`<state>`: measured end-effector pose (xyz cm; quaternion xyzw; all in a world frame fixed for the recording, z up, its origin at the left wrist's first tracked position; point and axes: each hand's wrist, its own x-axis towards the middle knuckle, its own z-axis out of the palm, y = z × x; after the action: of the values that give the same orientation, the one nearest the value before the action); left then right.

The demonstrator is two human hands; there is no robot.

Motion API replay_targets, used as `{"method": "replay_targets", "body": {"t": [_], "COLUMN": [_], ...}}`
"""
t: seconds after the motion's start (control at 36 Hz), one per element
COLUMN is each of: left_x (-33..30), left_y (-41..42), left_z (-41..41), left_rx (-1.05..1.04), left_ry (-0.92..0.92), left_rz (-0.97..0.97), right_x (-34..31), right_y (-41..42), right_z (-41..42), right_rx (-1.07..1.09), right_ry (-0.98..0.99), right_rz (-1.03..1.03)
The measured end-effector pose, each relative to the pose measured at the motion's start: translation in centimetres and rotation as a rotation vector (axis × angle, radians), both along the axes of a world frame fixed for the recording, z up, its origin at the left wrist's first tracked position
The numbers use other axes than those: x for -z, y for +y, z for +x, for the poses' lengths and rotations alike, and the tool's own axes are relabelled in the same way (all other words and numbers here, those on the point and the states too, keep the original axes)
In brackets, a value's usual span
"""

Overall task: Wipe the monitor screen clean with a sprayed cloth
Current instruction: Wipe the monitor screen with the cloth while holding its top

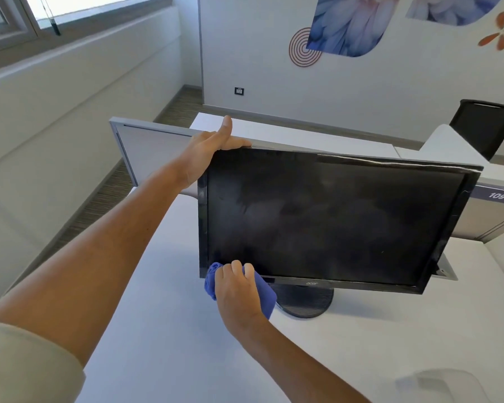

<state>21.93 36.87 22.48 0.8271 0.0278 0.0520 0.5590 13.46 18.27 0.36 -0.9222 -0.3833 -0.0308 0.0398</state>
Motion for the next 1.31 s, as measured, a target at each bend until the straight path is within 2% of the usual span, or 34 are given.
{"method": "replay_targets", "body": {"t": [0.28, 0.44, 0.81, 1.08, 1.31], "left_x": [0.1, 0.4, -0.6, -0.8, -0.2], "left_y": [0.1, 0.3, -0.9, -1.4, -0.9], "left_z": [-0.2, -0.1, 0.3, 0.4, 0.5], "left_rx": [0.0, 0.004, 0.005, 0.005, 0.031], "left_ry": [-0.019, -0.028, -0.021, -0.033, -0.049], "left_rz": [-0.011, -0.002, 0.038, 0.05, 0.062], "right_x": [-0.6, -1.9, -2.1, -4.1, -3.4], "right_y": [-5.9, -10.7, -23.9, -33.0, -34.8], "right_z": [2.4, 4.6, 9.3, 12.7, 14.1], "right_rx": [0.096, 0.145, 0.439, 0.642, 0.669], "right_ry": [0.01, 0.142, -0.054, -0.101, -0.106], "right_rz": [-0.037, -0.158, -0.227, -0.406, -0.522]}}
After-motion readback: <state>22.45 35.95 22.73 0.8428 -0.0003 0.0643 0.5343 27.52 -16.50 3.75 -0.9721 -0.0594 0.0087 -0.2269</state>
